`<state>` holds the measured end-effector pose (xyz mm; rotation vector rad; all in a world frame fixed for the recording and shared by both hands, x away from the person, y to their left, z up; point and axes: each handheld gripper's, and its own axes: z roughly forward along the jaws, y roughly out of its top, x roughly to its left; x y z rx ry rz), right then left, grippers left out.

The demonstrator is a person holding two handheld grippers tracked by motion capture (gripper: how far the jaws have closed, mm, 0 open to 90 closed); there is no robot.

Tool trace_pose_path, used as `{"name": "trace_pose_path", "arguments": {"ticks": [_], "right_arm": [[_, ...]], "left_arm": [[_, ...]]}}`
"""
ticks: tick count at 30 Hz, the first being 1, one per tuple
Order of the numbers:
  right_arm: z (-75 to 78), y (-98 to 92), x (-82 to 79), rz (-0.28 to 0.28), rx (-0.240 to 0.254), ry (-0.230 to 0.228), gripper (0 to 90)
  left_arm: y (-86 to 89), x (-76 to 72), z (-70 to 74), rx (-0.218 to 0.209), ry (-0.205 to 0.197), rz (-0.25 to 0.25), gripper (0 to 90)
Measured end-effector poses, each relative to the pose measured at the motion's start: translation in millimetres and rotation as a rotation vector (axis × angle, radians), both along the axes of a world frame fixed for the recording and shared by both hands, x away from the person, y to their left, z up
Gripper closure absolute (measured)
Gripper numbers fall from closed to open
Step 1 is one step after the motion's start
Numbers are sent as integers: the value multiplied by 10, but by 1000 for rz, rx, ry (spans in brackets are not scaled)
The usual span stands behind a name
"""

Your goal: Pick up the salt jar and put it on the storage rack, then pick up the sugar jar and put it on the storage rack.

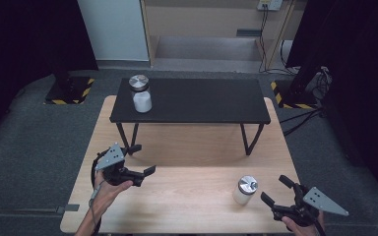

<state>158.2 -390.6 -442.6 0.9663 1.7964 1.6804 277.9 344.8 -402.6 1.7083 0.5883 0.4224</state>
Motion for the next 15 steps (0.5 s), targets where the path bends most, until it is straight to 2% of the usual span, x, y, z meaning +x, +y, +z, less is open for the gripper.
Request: {"name": "trace_pose_path", "arguments": {"ticks": [15], "right_arm": [[7,0,4,1,-6,-3,57]], "left_arm": [[4,1,-27,-4,8,-6,39]]}}
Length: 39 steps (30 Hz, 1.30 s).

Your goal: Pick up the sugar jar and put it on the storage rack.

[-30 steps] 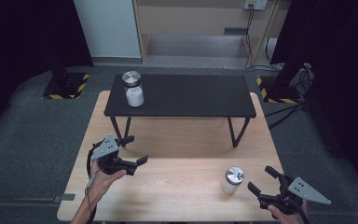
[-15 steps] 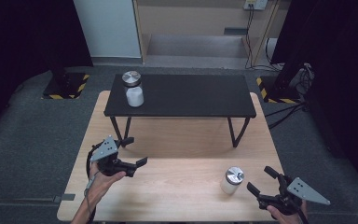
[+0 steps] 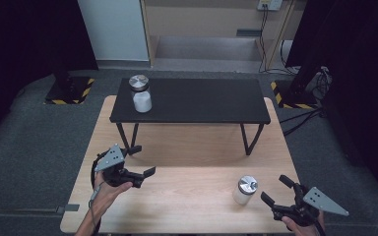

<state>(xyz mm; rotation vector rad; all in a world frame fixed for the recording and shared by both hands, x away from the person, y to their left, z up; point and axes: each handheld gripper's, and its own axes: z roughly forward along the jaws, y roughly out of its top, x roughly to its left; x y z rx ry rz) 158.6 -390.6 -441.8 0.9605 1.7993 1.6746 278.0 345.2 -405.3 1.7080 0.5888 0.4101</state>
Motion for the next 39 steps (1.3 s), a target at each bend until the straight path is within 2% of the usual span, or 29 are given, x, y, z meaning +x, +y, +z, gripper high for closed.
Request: {"name": "trace_pose_path", "arguments": {"ticks": [12,19,24,32,39], "right_arm": [[20,15,-2,2,-15,-3,49],[109,27,8,-1,-36,6,24],[175,-2,-58,-18,-45,24,19],[405,-17,-132,-15,-89,54,20],[673,39,-47,23,-160,99,27]], "left_arm": [[18,-1,-15,-2,8,-1,39],[14,-1,-26,-4,11,-3,39],[0,13,-36,1,17,-9,39],[-20,26,-37,11,20,-19,39],[-26,26,-40,19,23,-24,38]]}}
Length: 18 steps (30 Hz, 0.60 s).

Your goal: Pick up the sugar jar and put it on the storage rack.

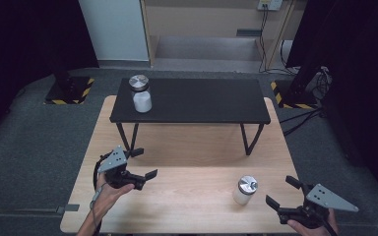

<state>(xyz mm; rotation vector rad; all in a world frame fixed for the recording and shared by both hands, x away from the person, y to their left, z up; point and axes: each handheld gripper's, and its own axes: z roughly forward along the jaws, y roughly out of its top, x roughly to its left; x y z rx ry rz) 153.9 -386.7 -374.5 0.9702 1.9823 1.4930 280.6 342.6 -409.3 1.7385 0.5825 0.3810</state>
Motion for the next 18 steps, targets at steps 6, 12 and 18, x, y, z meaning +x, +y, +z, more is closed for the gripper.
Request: {"name": "trace_pose_path", "arguments": {"ticks": [6,12,18], "right_arm": [[182,96,162,39,-62,60,41],[290,219,348,74,-127,123,45],[267,393,523,93,-173,184,58]], "left_arm": [[-4,-2,-1,4,0,-4,38],[5,-1,-5,-1,3,-6,38],[4,0,-9,1,4,-14,38]]}}
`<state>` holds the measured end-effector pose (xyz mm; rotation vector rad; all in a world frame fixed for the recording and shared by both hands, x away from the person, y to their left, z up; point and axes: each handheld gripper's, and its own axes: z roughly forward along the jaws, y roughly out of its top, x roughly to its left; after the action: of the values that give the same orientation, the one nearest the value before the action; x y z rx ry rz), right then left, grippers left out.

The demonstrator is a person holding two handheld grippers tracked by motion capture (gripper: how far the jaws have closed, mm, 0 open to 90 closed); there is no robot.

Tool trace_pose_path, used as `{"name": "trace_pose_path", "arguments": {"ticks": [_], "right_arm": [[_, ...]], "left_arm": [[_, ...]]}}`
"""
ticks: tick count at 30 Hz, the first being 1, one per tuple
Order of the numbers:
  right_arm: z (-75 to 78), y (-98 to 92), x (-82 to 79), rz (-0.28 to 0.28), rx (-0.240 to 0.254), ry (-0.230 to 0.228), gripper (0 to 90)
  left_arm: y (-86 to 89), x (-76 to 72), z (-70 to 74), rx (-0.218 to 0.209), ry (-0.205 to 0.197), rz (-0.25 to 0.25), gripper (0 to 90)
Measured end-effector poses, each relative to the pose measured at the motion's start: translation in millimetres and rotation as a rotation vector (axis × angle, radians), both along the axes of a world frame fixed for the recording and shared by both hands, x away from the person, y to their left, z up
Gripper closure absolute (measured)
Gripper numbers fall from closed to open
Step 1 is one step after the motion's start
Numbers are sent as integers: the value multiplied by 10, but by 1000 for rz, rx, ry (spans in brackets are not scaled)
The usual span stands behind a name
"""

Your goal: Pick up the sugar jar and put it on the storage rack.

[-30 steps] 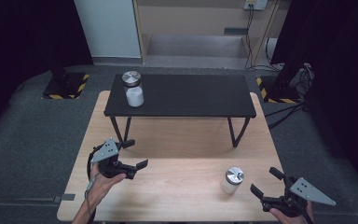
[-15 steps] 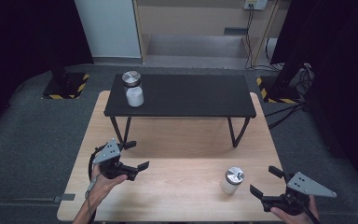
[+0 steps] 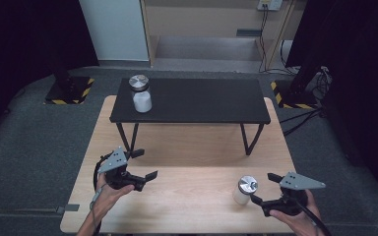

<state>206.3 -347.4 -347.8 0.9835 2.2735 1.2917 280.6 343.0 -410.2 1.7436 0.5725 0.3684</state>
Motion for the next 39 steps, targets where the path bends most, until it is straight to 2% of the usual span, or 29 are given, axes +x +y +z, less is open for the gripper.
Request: {"name": "trace_pose_path", "arguments": {"ticks": [13,19,25,28,31,39], "right_arm": [[-174,167,244,25,-43,34,99],[-281,175,286,26,-37,17,167],[-318,150,353,65,-56,14,259],[-327,143,365,84,-73,6,313],[-347,132,352,93,-71,-14,337],[-341,150,329,81,-69,-20,345]], "left_arm": [[-3,11,-9,13,7,-10,38],[-10,25,-13,17,11,-17,38],[-21,26,-11,26,10,-21,38],[-24,29,-15,25,13,-22,38],[-31,34,-19,26,16,-23,38],[-38,34,-17,30,16,-25,38]]}}
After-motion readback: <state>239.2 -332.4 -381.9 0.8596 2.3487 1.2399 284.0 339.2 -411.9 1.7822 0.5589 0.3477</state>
